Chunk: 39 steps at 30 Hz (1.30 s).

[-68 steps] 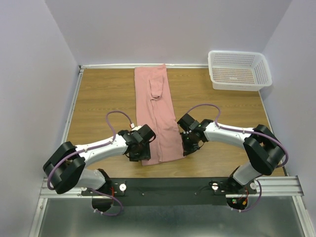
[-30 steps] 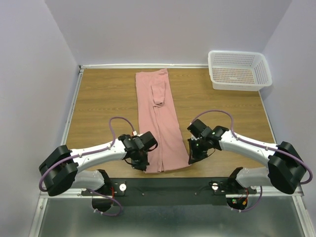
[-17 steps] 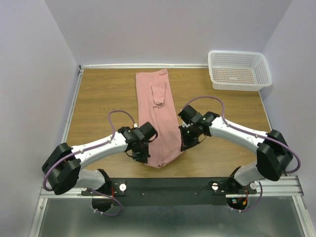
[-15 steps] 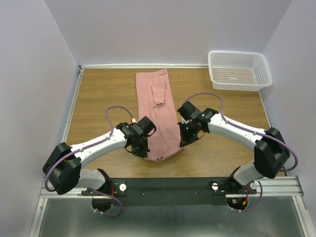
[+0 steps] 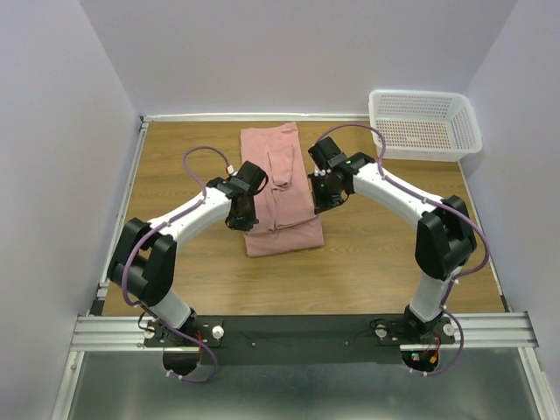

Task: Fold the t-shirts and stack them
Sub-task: Fold the tshirt

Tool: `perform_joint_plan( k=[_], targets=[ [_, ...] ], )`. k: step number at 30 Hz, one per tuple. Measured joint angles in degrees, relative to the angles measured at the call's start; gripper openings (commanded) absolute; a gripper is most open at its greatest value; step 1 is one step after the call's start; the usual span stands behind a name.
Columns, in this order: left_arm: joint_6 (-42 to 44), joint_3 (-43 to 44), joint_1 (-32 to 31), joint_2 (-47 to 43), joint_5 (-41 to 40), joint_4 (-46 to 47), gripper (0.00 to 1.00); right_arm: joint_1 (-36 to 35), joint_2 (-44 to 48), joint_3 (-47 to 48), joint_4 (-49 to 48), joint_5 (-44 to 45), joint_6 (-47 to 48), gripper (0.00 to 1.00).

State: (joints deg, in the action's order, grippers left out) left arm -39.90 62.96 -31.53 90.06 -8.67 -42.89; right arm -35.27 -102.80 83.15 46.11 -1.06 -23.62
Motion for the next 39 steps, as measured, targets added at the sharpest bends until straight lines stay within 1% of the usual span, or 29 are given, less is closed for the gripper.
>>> perform_joint_plan(
  k=[4,8,18,33,35,37,38,39],
  targets=[
    [2.4,1.6,2.2,2.6,-1.2,1.6,0.00,0.7,-4.0,3.7,-0.3,0.6,1.9,0.01],
    [4.3,2.3,3.7,3.4,-2.1,3.8,0.00,1.2,-6.3,4.4,-1.4,0.8,2.9,0.01],
    [6.9,2.3,4.2,6.4,-3.3,9.7,0.00,2.8,-8.7,4.6,-5.0,1.2,5.4,0.01],
    [6.9,0.8,4.6,7.1,-5.4,13.1,0.00,2.8,-10.8,4.6,-9.1,1.2,6.6,0.01],
    [6.9,0.1,4.6,7.5,-5.5,14.0,0.05,2.8,-11.6,4.5,-9.7,1.2,6.6,0.01],
    [6.9,-0.2,4.6,8.2,-5.6,14.6,0.17,2.8,-12.0,4.4,-10.3,1.3,6.6,0.06],
    [6.9,-0.2,4.6,8.7,-5.7,14.9,0.31,2.8,-12.2,4.2,-10.6,1.4,6.6,0.09],
    [6.9,-0.2,4.6,8.9,-5.7,15.1,0.40,2.8,-12.3,4.1,-10.8,1.5,6.6,0.19]
  ],
)
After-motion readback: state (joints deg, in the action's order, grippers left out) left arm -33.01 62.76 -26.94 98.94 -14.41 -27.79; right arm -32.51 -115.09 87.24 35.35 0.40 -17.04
